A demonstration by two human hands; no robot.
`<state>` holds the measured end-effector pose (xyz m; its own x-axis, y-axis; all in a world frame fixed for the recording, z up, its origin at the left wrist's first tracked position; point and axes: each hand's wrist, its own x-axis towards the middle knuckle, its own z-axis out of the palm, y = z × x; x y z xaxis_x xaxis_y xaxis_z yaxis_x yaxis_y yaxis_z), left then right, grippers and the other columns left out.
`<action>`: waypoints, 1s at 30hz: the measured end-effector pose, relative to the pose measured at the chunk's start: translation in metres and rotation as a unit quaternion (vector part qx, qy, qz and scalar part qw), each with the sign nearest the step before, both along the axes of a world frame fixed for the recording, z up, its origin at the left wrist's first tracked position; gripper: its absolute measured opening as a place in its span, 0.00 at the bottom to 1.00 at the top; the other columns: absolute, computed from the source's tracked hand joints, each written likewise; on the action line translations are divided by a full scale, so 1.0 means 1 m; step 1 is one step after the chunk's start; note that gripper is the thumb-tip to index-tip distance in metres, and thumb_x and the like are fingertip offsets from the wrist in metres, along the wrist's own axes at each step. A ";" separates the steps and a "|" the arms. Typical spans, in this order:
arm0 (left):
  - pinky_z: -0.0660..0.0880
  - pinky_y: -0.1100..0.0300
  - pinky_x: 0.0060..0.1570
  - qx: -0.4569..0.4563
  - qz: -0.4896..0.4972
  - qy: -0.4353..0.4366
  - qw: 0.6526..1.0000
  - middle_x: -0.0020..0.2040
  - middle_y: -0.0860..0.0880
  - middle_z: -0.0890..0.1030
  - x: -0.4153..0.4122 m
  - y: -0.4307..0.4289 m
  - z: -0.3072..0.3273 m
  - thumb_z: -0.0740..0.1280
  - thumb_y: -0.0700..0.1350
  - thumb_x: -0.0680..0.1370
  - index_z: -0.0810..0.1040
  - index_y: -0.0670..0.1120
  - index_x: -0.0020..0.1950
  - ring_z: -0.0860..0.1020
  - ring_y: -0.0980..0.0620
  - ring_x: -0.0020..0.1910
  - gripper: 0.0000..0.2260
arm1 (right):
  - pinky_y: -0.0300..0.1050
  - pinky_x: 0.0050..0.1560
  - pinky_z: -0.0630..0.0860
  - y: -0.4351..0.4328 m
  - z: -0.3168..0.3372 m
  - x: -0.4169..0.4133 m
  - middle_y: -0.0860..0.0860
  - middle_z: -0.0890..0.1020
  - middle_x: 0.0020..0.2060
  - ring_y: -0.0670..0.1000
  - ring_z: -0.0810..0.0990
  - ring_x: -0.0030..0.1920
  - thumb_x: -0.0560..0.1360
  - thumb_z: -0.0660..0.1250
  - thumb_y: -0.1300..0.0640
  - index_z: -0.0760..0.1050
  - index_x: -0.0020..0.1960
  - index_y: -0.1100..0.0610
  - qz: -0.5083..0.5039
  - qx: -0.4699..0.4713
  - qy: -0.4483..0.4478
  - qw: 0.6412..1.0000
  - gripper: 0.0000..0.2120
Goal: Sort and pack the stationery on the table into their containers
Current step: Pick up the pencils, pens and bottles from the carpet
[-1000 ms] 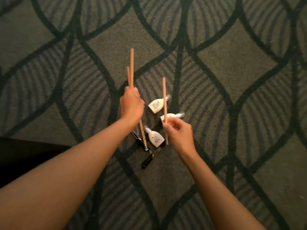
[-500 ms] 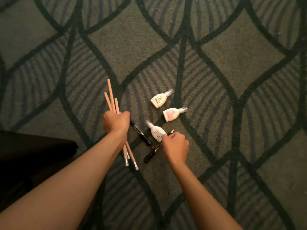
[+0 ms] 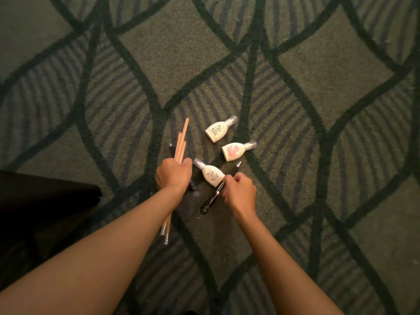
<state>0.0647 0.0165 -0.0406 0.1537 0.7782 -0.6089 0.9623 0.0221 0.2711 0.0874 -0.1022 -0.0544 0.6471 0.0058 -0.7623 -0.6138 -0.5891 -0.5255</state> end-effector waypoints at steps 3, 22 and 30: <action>0.74 0.55 0.46 0.014 -0.076 -0.056 0.995 0.37 0.47 0.80 -0.001 0.005 0.011 0.60 0.48 0.78 0.76 0.44 0.49 0.78 0.45 0.41 0.09 | 0.38 0.26 0.67 0.000 0.009 0.011 0.53 0.74 0.25 0.48 0.71 0.25 0.73 0.64 0.63 0.70 0.34 0.59 0.006 0.089 0.028 0.996 0.09; 0.67 0.60 0.27 -0.118 -0.042 -0.093 0.988 0.34 0.46 0.74 -0.001 0.040 0.022 0.70 0.44 0.71 0.76 0.41 0.41 0.71 0.51 0.29 0.07 | 0.46 0.51 0.70 0.027 0.004 0.023 0.52 0.76 0.50 0.52 0.74 0.53 0.73 0.66 0.55 0.77 0.52 0.58 0.324 -0.023 -0.156 0.933 0.10; 0.70 0.58 0.33 -0.017 -0.094 -0.089 0.991 0.35 0.43 0.75 0.015 0.038 0.016 0.64 0.44 0.75 0.78 0.41 0.52 0.75 0.44 0.36 0.10 | 0.47 0.47 0.66 0.030 0.006 0.008 0.55 0.74 0.50 0.56 0.74 0.50 0.79 0.55 0.56 0.69 0.55 0.60 0.425 -0.029 -0.278 0.861 0.09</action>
<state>0.0792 0.0549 -0.0247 0.4013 0.7054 -0.5843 0.8874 -0.1415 0.4387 0.0951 -0.0719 -0.0482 0.6924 0.6300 -0.3516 0.3889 -0.7364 -0.5536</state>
